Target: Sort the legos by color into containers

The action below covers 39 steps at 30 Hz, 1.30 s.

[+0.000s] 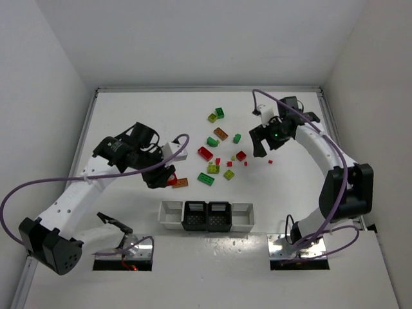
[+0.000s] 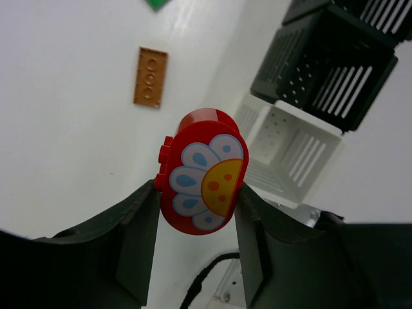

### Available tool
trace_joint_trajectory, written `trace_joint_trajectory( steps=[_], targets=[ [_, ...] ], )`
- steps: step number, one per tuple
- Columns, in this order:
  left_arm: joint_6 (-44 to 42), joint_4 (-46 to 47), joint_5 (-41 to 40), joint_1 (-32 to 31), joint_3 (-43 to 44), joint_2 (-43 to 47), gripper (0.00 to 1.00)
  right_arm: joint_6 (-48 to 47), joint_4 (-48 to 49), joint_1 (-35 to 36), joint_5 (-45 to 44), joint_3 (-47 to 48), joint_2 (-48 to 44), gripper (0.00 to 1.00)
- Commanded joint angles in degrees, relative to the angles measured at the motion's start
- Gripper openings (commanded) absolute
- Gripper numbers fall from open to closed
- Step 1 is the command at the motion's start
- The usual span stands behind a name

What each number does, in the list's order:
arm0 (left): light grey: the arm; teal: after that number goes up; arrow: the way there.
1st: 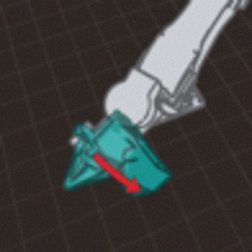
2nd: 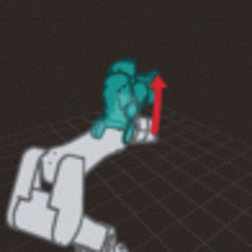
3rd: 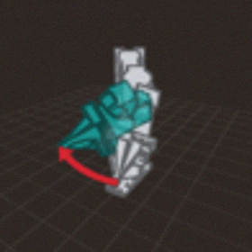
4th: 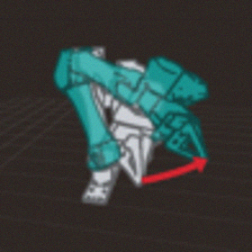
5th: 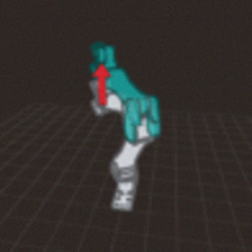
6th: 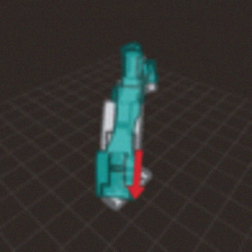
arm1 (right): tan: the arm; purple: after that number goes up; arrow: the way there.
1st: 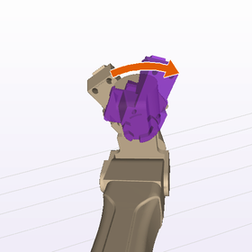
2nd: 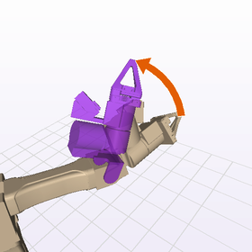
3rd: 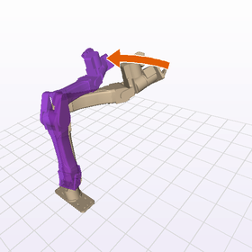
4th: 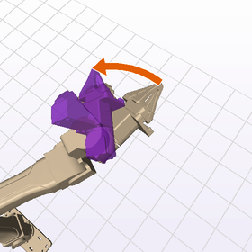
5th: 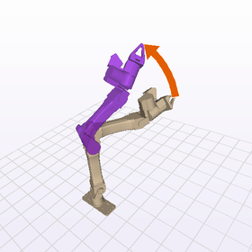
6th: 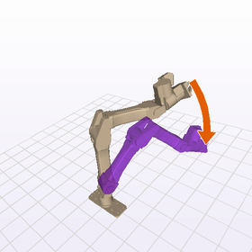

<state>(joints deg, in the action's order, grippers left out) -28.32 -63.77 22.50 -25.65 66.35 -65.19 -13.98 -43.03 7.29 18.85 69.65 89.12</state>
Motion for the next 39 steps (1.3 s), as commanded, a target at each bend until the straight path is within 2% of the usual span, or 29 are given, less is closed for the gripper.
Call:
trace_joint_trajectory(
  steps=[1, 9, 20, 24, 27, 28, 31, 39],
  targets=[
    [-2.4, -5.2, 1.2, -1.8, -1.0, 2.7, 0.08, 0.4, 1.5, 4.1, -2.7, 1.9, 1.3, 0.9],
    [-4.0, -9.0, -1.1, -7.8, -2.0, 1.9, 0.1, 1.1, 2.7, 10.1, -6.5, 1.9, 3.0, 0.9],
    [-4.1, -10.5, -9.0, -17.1, -1.5, -1.2, 0.12, 1.6, 3.7, 12.4, -9.5, 1.9, 4.7, 0.9],
    [-4.1, -10.5, -9.0, -19.6, -1.0, -3.2, 0.17, 2.1, 3.7, 12.9, -9.5, 3.2, 5.9, 0.9],
    [-4.1, -10.5, -10.0, -20.8, -1.0, -3.9, 0.26, 2.1, 3.7, 13.5, -10.1, 3.8, 6.5, 0.9],
    [-4.1, -10.5, -10.0, -20.8, -1.0, -3.9, 0.36, 2.1, 3.7, 13.5, -10.2, 4.5, 6.5, 0.9],
    [-3.6, -10.5, -10.0, -21.4, -0.4, -3.9, 0.49, 2.1, 3.7, 14.0, -10.2, 5.7, 7.6, 0.9],
    [-3.6, -10.5, -10.4, -21.4, 1.3, -3.9, 0.62, 3.2, 3.2, 15.6, -9.6, 11.6, 12.0, 0.94]
  ],
)
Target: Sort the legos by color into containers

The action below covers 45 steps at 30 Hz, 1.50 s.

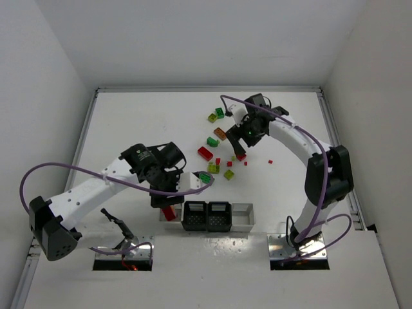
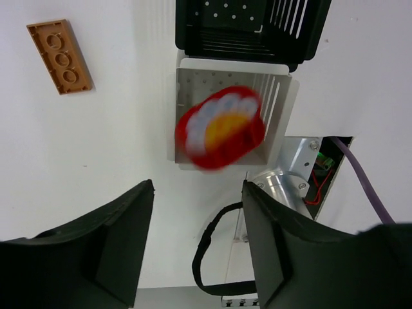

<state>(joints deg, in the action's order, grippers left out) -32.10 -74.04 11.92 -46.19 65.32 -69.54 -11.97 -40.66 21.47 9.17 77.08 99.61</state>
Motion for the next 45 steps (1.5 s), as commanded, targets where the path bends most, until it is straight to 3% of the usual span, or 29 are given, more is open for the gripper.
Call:
trace_joint_trajectory(
  steps=[1, 6, 15, 18, 19, 22, 30, 37, 45],
  targets=[
    [0.2, -0.2, 0.7, -0.8, 2.4, 0.5, 0.64, 1.2, 0.9, 1.4, 0.1, 4.9, 2.2, 0.94],
    [0.9, 0.3, 0.0, -0.8, 3.6, 1.6, 0.71, 1.7, -0.2, 2.5, 0.1, 9.7, 6.4, 0.94],
    [10.6, 17.6, -6.4, 10.6, 14.0, 10.0, 0.74, 4.3, 3.2, 4.1, -3.0, 15.8, 13.9, 0.91],
    [14.9, 22.2, -10.6, 13.5, 13.3, 11.8, 0.75, 4.3, 3.8, 5.3, -0.8, 19.1, 17.5, 0.82],
    [16.4, 23.4, -11.9, 14.2, 12.7, 11.8, 0.75, 4.9, 3.8, 5.3, -0.1, 20.2, 18.3, 0.73],
    [23.4, 27.6, -15.9, 17.6, 10.5, 13.3, 0.75, 5.5, 2.4, 7.5, 2.2, 24.6, 21.3, 0.59],
    [34.2, 29.3, -17.4, 27.5, 7.9, 10.3, 0.77, 5.5, 1.4, 12.5, 3.8, 27.7, 24.8, 0.61],
    [38.0, 29.3, -9.7, 37.0, 9.7, 5.9, 0.77, 5.5, 1.4, 14.8, 0.5, 28.7, 28.9, 0.64],
    [38.6, 29.3, -8.5, 40.4, 9.1, 5.4, 0.88, 6.0, 1.4, 14.8, -3.5, 30.3, 32.5, 0.76]
  ],
)
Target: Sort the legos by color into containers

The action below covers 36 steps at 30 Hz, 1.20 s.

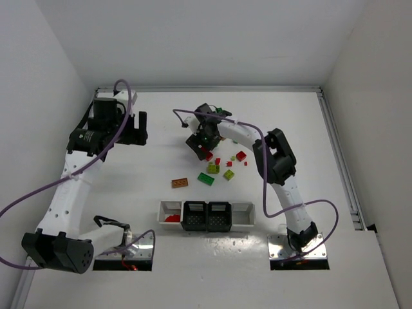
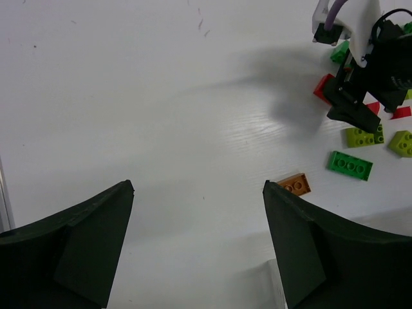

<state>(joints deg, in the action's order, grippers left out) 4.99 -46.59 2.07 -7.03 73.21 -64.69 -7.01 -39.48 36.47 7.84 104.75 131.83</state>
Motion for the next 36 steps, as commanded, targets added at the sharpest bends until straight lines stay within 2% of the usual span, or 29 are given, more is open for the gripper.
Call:
trace_joint_trajectory(
  steps=[1, 5, 8, 9, 11, 12, 15, 16, 20, 23, 24, 27, 31, 36],
  targets=[
    [1.5, 1.9, 1.4, 1.7, 1.2, 0.5, 0.88, 1.0, 0.2, -0.2, -2.2, 3.2, 1.0, 0.76],
    [1.5, 1.9, 2.7, 3.0, 0.7, 0.0, 0.89, 1.6, -0.3, -0.2, -2.2, 5.0, 2.7, 0.72],
    [2.0, 1.9, 2.7, 4.4, 0.7, -0.5, 0.89, 1.6, -0.3, 0.4, -1.7, 5.0, 3.3, 0.57],
    [2.0, 1.9, 3.2, 4.4, 0.7, -0.5, 0.96, 1.6, -0.3, 0.4, -1.7, 4.5, 3.3, 0.5],
    [2.6, 1.9, 4.8, 6.5, 0.7, -1.1, 0.99, 1.6, -0.3, 0.4, -1.0, 3.2, 1.7, 0.45],
    [2.6, 1.9, 5.7, 7.2, 0.7, -1.8, 0.99, 1.0, -0.3, 0.4, -1.0, 2.4, 0.6, 0.35],
    [3.3, 1.9, 9.2, 10.4, 0.7, -4.5, 0.99, 1.0, 1.1, 0.9, -0.4, -1.3, -5.2, 0.19],
    [3.8, 1.9, 10.0, 11.3, 0.7, -5.4, 0.99, 1.0, 1.1, 0.9, 1.0, -2.6, -6.7, 0.1],
    [3.3, 1.9, 15.2, 17.0, 1.8, -7.6, 0.99, 1.0, 1.1, 2.1, 6.9, -5.4, -15.3, 0.1],
    [1.3, 1.9, 23.0, 20.9, 1.8, -8.8, 0.99, 1.7, -0.1, 4.5, 14.3, -7.7, -20.9, 0.1],
    [0.6, 1.9, 28.0, 21.7, 1.8, -8.8, 0.99, 1.7, -0.1, 6.1, 18.0, -8.9, -22.8, 0.1],
    [0.0, 1.9, 33.1, 24.1, 1.8, -10.0, 0.99, 2.3, -0.1, 9.8, 23.9, -9.7, -24.8, 0.1],
    [0.5, 1.3, 34.8, 26.0, 1.8, -11.3, 0.98, 0.9, -1.4, 15.8, 26.5, -7.6, -25.3, 0.08],
    [1.1, 1.3, 35.6, 27.2, 1.8, -11.3, 0.99, -1.5, -2.0, 22.8, 25.7, -7.1, -24.8, 0.08]
  ],
)
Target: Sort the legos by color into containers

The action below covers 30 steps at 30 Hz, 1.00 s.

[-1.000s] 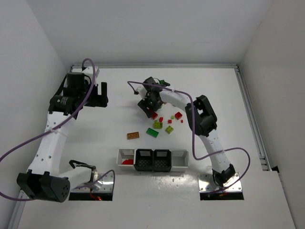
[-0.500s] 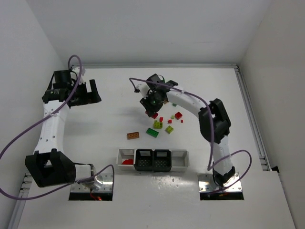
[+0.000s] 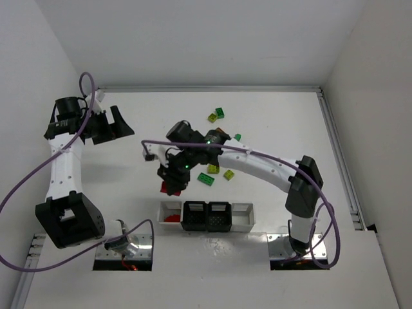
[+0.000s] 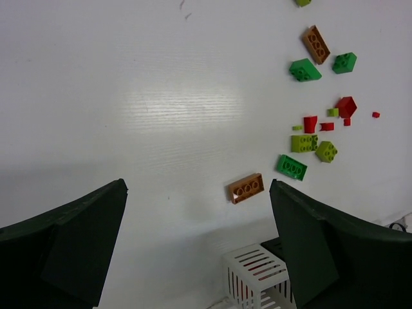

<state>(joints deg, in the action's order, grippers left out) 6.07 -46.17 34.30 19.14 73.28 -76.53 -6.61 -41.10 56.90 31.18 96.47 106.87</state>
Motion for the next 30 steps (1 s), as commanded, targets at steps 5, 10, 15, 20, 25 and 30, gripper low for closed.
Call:
trace_joint_trajectory(
  steps=[5, 10, 15, 20, 25, 30],
  targets=[
    [-2.3, 0.3, 1.4, 1.1, 1.7, 1.2, 0.99, -2.5, 3.6, 6.5, -1.3, -4.2, -0.3, 0.08],
    [-4.0, -1.3, 1.4, 1.6, 1.7, 1.2, 0.99, -2.5, 5.4, 8.9, -2.4, -6.6, -0.9, 0.09],
    [-5.1, -1.3, 1.4, 2.1, 1.7, 1.2, 0.99, -2.5, 7.4, 9.5, -2.4, -7.3, 0.7, 0.1],
    [-6.2, -1.3, 1.4, 2.1, 1.7, 1.7, 0.99, -2.0, 8.1, 9.5, -3.0, -5.9, 2.3, 0.19],
    [-6.8, -1.8, 1.4, 2.1, 1.7, 1.7, 0.99, -1.0, 6.6, 9.5, -2.4, -3.4, 2.9, 0.5],
    [-6.8, -1.8, 1.4, 2.1, 2.2, 1.7, 0.99, -0.2, 7.1, 7.4, -9.5, -3.4, -0.9, 0.57]
  ],
)
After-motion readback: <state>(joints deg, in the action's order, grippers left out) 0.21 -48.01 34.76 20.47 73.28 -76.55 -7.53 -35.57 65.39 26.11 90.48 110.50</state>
